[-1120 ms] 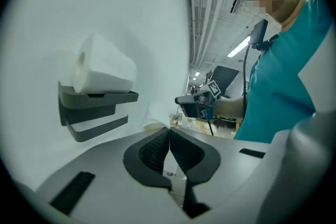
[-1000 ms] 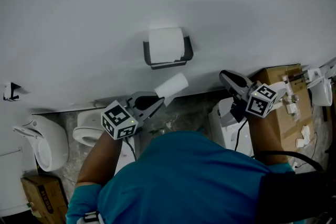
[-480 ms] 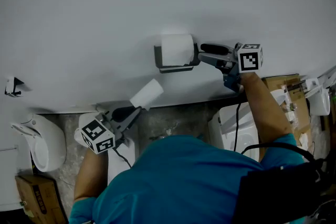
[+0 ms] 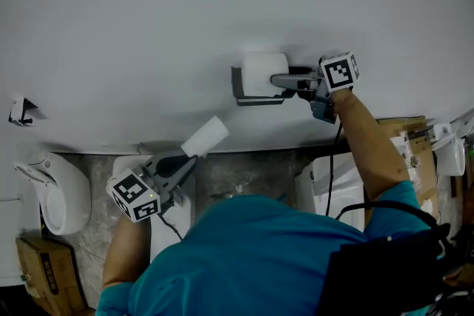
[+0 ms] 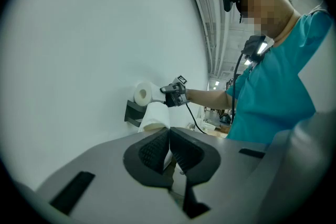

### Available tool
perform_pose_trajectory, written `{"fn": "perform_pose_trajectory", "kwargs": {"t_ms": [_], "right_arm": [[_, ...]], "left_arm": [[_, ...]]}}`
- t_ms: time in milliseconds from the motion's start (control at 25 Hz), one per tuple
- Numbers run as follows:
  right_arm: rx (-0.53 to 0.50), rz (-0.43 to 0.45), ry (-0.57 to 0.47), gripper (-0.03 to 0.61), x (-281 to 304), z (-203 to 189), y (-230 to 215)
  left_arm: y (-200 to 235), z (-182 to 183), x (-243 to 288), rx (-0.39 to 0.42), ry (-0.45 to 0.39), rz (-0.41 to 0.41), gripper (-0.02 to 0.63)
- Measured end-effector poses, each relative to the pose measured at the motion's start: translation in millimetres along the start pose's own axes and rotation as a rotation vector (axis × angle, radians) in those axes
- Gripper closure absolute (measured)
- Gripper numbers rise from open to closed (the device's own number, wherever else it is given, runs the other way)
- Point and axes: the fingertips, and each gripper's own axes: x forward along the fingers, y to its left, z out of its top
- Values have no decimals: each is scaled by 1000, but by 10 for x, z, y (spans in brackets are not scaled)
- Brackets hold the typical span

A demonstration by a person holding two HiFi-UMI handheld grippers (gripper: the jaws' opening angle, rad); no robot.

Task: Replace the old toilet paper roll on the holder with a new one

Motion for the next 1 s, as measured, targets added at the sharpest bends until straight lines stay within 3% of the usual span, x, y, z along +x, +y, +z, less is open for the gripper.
{"fn": "perform_pose_trajectory", "kwargs": {"t_ms": [160, 440, 680, 1000], "right_arm": [[-11, 42, 6, 391, -7, 6, 74], [-46, 57, -33, 420, -45, 44, 160], [-69, 73, -129, 425, -267, 189, 373], [-116, -21, -202, 425, -1430, -147, 513]], "left_arm": [[10, -5, -32, -1, -2, -1, 603], [131, 104, -11, 5, -13, -11, 603], [323, 147, -43, 3, -15, -22, 603], [15, 197, 333, 17, 0, -66, 603]]}}
